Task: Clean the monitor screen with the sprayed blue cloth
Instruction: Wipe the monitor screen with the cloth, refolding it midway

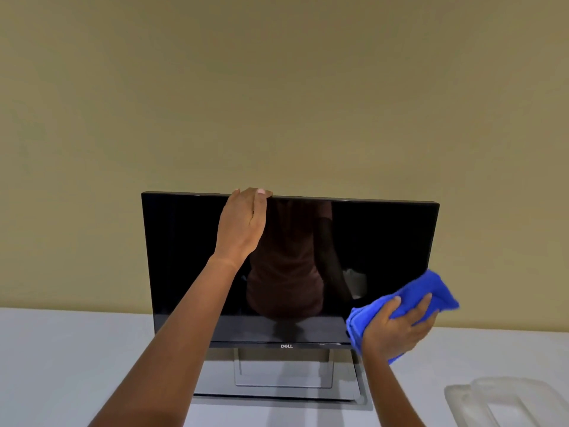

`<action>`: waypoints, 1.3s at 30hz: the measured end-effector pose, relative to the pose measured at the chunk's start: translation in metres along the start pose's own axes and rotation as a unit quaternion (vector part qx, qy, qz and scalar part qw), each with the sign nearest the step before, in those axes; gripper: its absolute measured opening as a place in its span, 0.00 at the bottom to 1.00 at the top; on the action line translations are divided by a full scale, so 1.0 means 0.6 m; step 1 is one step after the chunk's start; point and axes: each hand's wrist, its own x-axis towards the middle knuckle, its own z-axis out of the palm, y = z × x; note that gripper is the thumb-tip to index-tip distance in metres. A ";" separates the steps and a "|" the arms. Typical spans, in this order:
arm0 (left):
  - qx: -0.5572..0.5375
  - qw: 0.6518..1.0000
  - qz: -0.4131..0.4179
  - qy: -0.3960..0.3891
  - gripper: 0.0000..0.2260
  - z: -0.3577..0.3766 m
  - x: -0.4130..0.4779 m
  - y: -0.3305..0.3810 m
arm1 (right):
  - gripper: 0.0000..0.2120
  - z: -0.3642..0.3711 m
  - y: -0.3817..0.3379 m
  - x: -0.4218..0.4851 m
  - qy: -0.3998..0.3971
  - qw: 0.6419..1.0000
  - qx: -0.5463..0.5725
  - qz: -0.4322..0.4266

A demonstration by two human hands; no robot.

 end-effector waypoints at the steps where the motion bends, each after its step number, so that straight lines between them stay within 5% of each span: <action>1: -0.002 1.000 0.001 0.001 0.19 0.001 -0.001 0.000 | 0.23 0.002 0.003 -0.019 0.002 0.998 0.006 0.058; 6: -0.007 1.000 0.003 -0.006 0.19 0.000 -0.002 -0.001 | 0.25 0.022 -0.064 -0.101 -0.024 0.982 0.042 0.181; 8: -0.007 1.000 0.002 -0.010 0.19 -0.001 -0.001 -0.001 | 0.25 0.032 -0.100 -0.146 -0.055 0.990 0.039 0.128; 11: -0.002 1.000 0.004 -0.017 0.19 -0.003 0.000 -0.003 | 0.24 0.037 -0.131 -0.226 -0.134 0.986 -0.025 -0.093; 14: -0.001 0.999 0.008 -0.032 0.19 -0.007 0.002 -0.004 | 0.24 0.036 -0.125 -0.251 -0.209 0.908 -0.076 -0.356; 17: -0.002 0.999 0.008 -0.038 0.19 -0.010 0.001 -0.005 | 0.23 0.034 -0.098 -0.187 -0.218 0.775 -0.094 -0.586; 20: -0.005 0.999 0.008 -0.039 0.20 -0.010 0.001 -0.005 | 0.21 0.023 -0.069 -0.085 -0.177 0.703 -0.121 -0.679; 23: -0.006 0.999 0.005 -0.045 0.20 -0.010 0.001 -0.005 | 0.20 -0.008 -0.044 0.010 -0.164 0.760 -0.143 -0.613; 27: -0.003 0.999 -0.004 -0.047 0.20 -0.011 -0.001 0.000 | 0.25 -0.042 -0.039 0.071 -0.158 0.921 -0.104 -0.341; 30: -0.011 0.997 -0.020 -0.071 0.22 -0.016 0.003 0.000 | 0.26 -0.030 -0.083 0.060 -0.133 0.971 -0.032 -0.195; 34: -0.055 0.989 -0.065 -0.125 0.26 -0.029 0.017 -0.006 | 0.26 0.002 -0.183 -0.006 -0.110 0.981 -0.027 -0.156; 37: -0.058 0.984 -0.083 -0.145 0.28 -0.032 0.026 -0.004 | 0.28 0.020 -0.236 -0.083 -0.156 0.943 -0.063 -0.286; 39: -0.046 0.984 -0.085 -0.149 0.28 -0.031 0.032 -0.002 | 0.30 0.028 -0.240 -0.134 -0.205 0.886 -0.086 -0.407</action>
